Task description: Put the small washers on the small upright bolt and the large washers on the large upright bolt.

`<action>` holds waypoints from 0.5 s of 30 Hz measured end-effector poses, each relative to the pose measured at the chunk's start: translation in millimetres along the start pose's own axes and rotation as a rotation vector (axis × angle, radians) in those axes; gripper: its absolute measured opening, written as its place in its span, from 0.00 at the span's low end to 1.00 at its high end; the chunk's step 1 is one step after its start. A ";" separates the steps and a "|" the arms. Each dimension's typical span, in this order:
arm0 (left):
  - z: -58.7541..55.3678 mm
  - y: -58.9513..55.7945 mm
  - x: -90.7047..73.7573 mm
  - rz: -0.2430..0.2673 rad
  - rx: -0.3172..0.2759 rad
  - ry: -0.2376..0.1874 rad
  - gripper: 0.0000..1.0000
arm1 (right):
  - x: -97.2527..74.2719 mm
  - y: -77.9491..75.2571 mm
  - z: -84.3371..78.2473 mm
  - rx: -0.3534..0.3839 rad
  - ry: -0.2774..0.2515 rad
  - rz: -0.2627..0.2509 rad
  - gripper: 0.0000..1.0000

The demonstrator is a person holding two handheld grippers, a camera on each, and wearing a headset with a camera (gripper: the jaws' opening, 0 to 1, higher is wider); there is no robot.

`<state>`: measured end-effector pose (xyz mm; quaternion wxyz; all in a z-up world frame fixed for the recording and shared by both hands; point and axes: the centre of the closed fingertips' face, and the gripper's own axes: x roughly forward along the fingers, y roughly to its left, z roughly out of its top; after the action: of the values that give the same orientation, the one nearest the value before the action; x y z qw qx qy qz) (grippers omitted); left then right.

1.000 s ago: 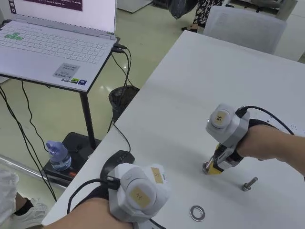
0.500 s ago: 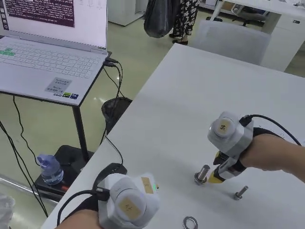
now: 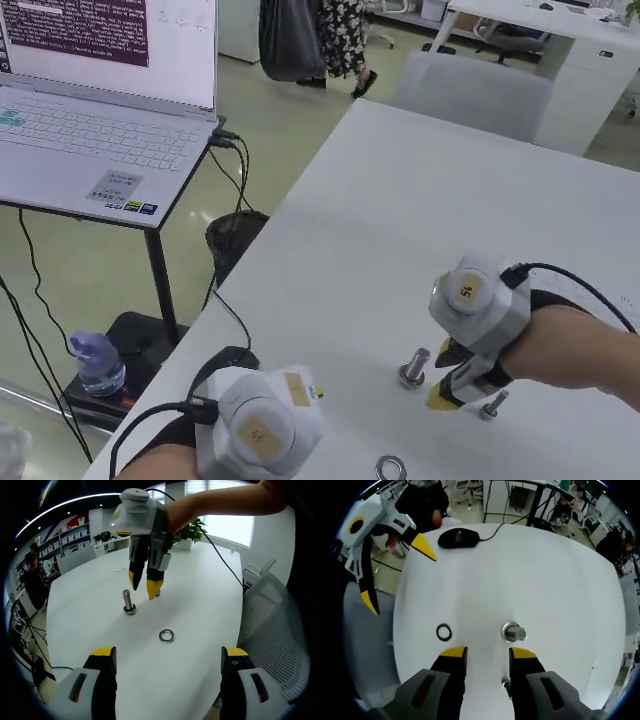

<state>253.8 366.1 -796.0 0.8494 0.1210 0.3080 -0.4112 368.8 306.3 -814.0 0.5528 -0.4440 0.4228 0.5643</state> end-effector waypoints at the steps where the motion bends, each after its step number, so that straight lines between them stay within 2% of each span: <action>1: 0.2 -0.1 -0.1 0.001 -0.002 -0.002 0.86 | -0.1 2.5 0.3 -0.002 -0.003 0.002 0.35; 8: 0.7 0.1 -1.2 0.002 -0.004 -0.007 0.88 | -3.9 25.9 9.8 -0.037 -0.039 0.011 0.35; 15: 1.6 0.6 -0.6 -0.001 0.000 -0.012 0.88 | 3.0 50.5 15.1 -0.096 -0.059 0.027 0.36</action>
<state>254.6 366.1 -794.4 0.8510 0.1182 0.3029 -0.4125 317.8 320.1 -813.9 0.5354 -0.4475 0.3846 0.6043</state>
